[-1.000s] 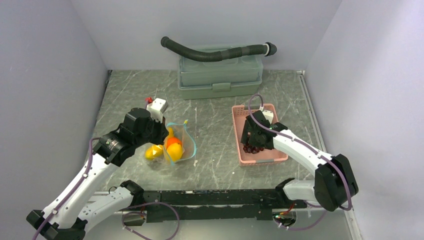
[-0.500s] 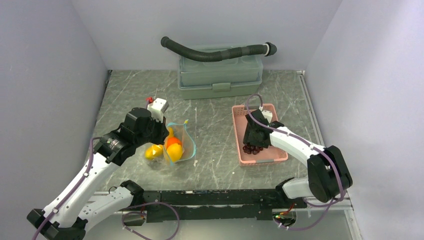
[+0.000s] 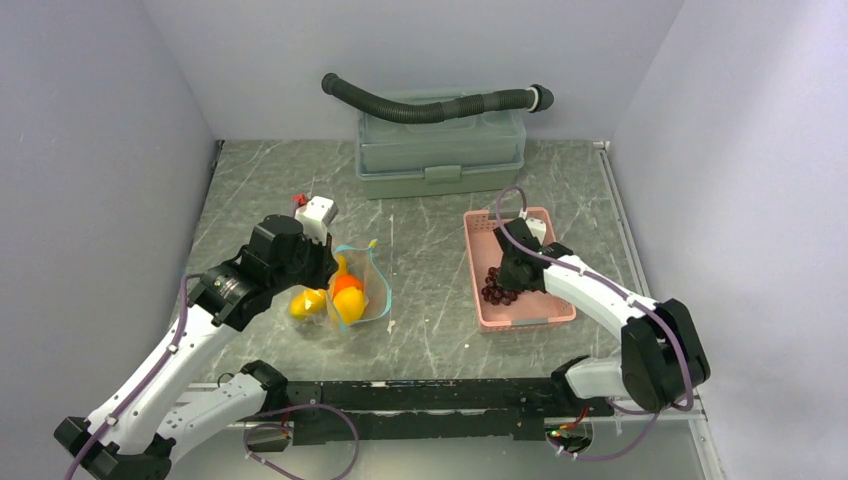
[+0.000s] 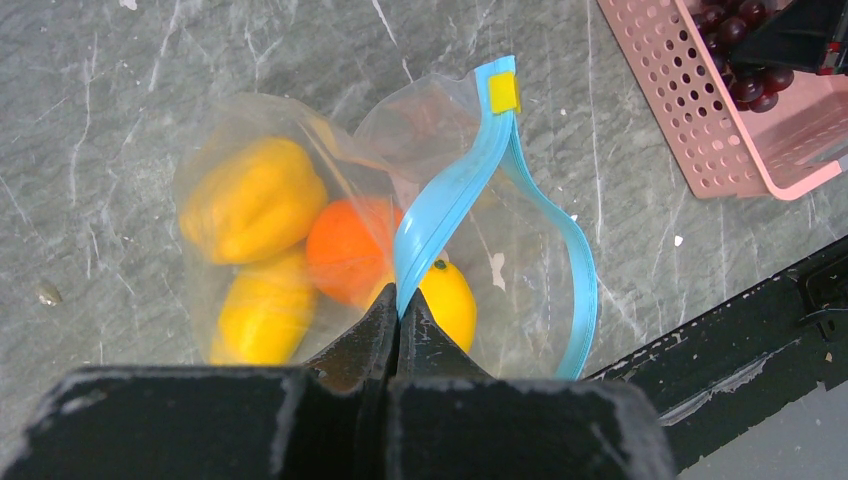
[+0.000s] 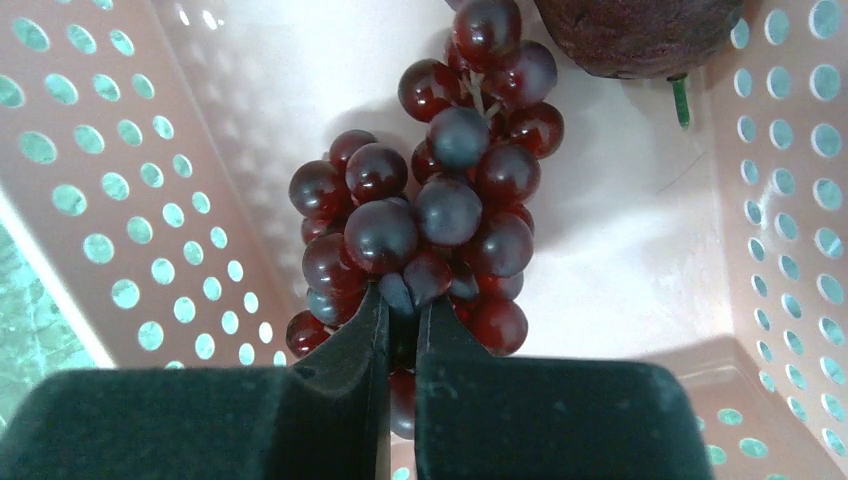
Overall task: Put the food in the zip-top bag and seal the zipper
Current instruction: Pick up the fake fruit from the bin.
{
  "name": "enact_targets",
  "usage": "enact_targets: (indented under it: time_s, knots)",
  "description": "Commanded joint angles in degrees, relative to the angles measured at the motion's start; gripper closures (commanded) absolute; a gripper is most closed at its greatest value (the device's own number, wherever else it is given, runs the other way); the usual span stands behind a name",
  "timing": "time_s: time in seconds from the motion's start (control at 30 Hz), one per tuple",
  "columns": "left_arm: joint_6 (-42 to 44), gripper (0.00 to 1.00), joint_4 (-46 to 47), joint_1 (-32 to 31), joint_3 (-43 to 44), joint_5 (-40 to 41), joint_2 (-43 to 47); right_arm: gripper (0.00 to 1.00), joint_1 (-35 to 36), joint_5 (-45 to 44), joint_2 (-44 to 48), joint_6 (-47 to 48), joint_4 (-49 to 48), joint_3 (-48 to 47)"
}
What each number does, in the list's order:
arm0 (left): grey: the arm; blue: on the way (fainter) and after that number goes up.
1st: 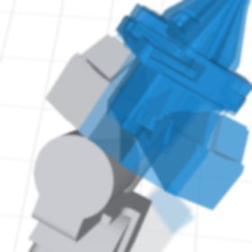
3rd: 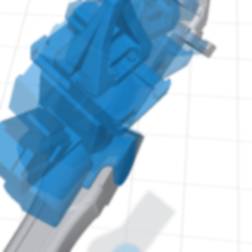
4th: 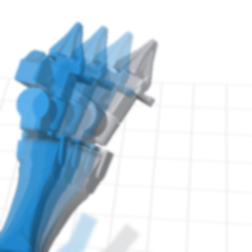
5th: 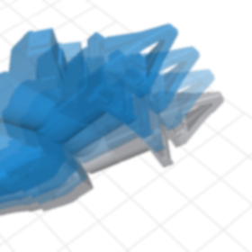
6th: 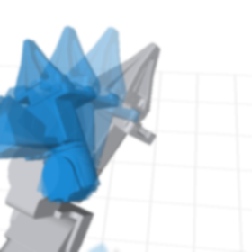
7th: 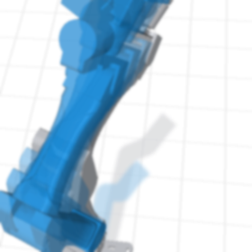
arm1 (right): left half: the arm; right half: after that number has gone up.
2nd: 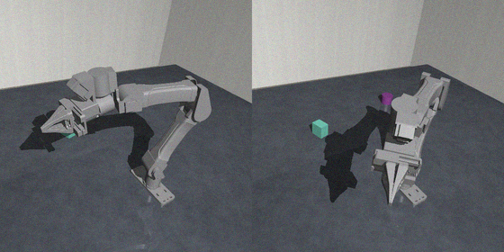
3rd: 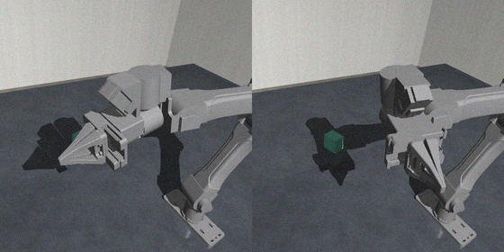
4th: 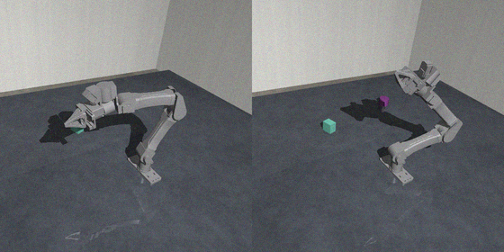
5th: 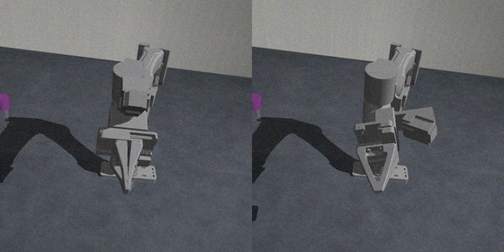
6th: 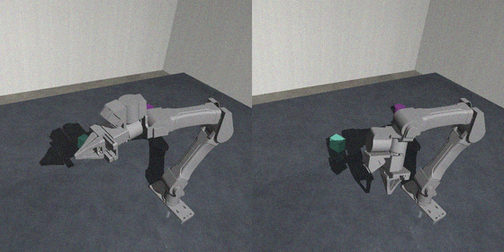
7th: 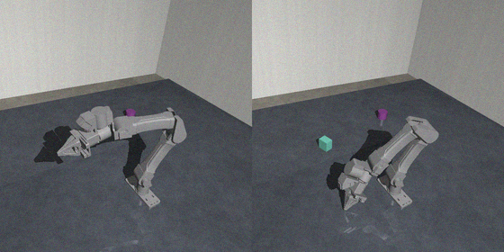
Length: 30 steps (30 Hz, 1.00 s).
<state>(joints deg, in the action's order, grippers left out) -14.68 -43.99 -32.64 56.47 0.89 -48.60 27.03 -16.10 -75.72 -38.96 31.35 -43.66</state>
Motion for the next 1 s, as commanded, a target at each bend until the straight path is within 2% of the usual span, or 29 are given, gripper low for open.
enact_targets:
  time_s: [0.0,0.57,0.97]
  knots:
    - [0.7,1.0,1.18,-0.05,0.04,-0.36,0.26,1.0,-0.23,0.02,3.59,0.0,0.74,-1.39]
    - [0.61,1.0,1.09,-0.01,0.13,-0.34,0.35,1.0,-0.22,-0.25,18.35,2.72,6.48,-6.83]
    - [0.53,1.0,1.04,-0.05,0.13,-0.27,0.35,1.0,-0.08,7.65,24.34,6.02,5.47,-10.41]
